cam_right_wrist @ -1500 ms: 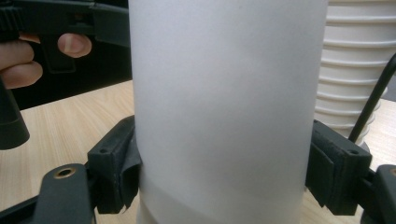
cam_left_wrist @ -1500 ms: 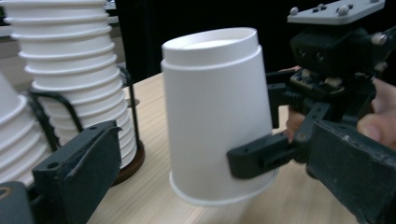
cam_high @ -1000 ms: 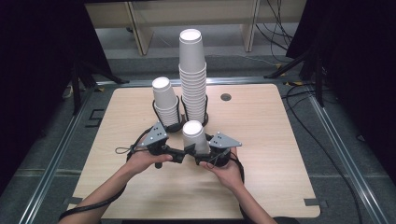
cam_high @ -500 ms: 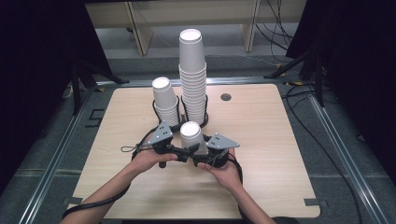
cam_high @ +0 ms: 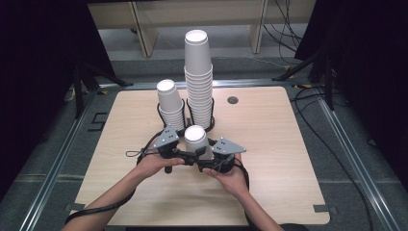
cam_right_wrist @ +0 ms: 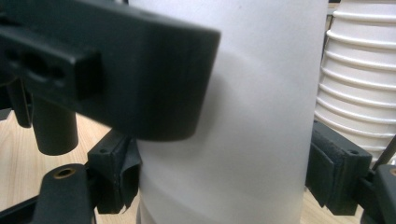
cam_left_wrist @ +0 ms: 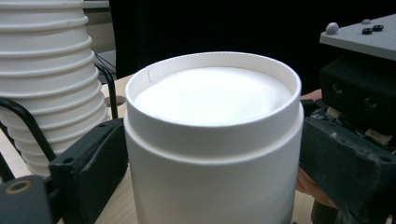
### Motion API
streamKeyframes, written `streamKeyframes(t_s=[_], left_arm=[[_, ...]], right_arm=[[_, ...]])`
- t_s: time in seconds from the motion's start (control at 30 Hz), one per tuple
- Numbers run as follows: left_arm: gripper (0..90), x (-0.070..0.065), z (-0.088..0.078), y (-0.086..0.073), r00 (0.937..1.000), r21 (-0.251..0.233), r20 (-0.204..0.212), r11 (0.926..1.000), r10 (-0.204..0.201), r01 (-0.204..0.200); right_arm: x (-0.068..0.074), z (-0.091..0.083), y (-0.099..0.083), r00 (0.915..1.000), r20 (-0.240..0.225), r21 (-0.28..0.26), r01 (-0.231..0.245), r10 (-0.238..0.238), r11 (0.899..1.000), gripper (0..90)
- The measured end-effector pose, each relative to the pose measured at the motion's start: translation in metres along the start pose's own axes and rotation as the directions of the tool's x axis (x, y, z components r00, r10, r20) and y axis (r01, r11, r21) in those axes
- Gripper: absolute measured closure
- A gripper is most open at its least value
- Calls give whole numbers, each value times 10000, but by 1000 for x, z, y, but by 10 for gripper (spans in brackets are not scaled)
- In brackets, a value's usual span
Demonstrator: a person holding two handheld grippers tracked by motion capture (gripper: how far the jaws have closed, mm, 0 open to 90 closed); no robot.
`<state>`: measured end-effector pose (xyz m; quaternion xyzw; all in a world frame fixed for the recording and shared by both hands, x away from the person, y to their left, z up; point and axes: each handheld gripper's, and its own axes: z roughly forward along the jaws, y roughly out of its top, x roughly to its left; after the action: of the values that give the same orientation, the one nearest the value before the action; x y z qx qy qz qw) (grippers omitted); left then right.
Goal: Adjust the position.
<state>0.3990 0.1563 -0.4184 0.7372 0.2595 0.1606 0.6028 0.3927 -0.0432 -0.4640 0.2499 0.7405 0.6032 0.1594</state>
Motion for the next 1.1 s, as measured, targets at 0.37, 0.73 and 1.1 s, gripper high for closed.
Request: streamKeyframes(t_s=[0.37,0.73,1.1], left_arm=[[119,1,1,-1,9999,40,11,9999,-140,139],[152,1,1,-1,9999,71,59,9999,-113,112],[183,2,0,-1,9999,95,10,9999,-129,129]], right_arm=[[2,2,-1,9999,2,-175,105,-105,9998,227],[2,3,-1,9998,24,-287,214,-214,9994,226],[3,3,-1,9999,-41,-120,121,-122,9999,225]])
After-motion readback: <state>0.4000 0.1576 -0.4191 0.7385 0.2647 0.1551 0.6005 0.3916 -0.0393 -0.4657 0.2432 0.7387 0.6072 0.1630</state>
